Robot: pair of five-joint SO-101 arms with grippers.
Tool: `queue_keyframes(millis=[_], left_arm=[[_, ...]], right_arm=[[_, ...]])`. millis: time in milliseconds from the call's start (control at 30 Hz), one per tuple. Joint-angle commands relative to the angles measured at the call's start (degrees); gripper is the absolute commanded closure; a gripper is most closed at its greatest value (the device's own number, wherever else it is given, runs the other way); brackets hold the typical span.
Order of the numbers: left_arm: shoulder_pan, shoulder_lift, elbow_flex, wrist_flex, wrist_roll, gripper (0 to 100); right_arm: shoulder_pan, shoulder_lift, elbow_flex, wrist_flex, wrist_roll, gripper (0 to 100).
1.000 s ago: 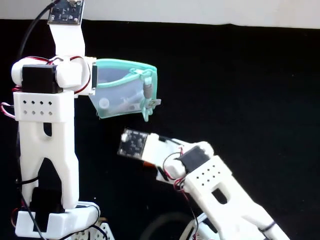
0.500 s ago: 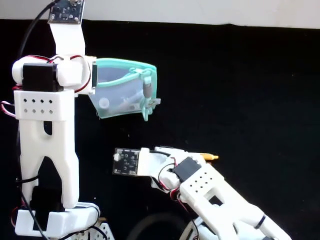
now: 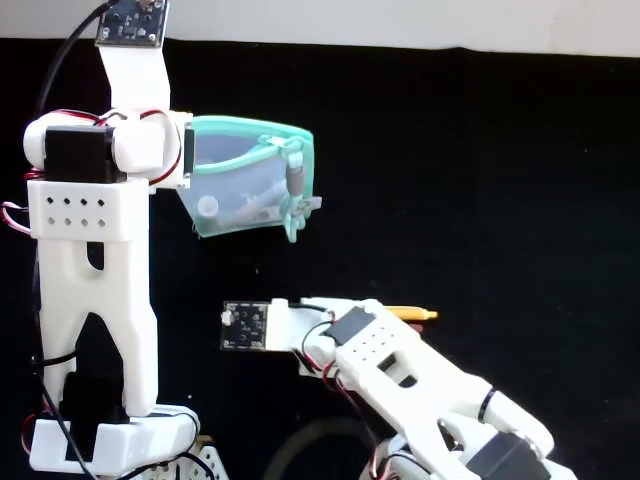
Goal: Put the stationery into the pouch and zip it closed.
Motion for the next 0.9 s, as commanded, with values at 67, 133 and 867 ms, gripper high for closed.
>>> queue_keyframes(millis=[67, 133, 867], left_arm=[[-0.4, 1.54, 0.48, 0.0, -0.62, 99], [-0.4, 1.54, 0.48, 0.0, -0.62, 99], [-0.4, 1.54, 0.48, -0.09, -0.53, 99]], right_arm=[[-0.48, 0.84, -0.13, -4.88, 0.44, 95.7], [-0.4, 1.1, -0.22, -5.49, 0.35, 99.3], [3.91, 0.66, -19.03, 5.85, -17.85, 99.1]])
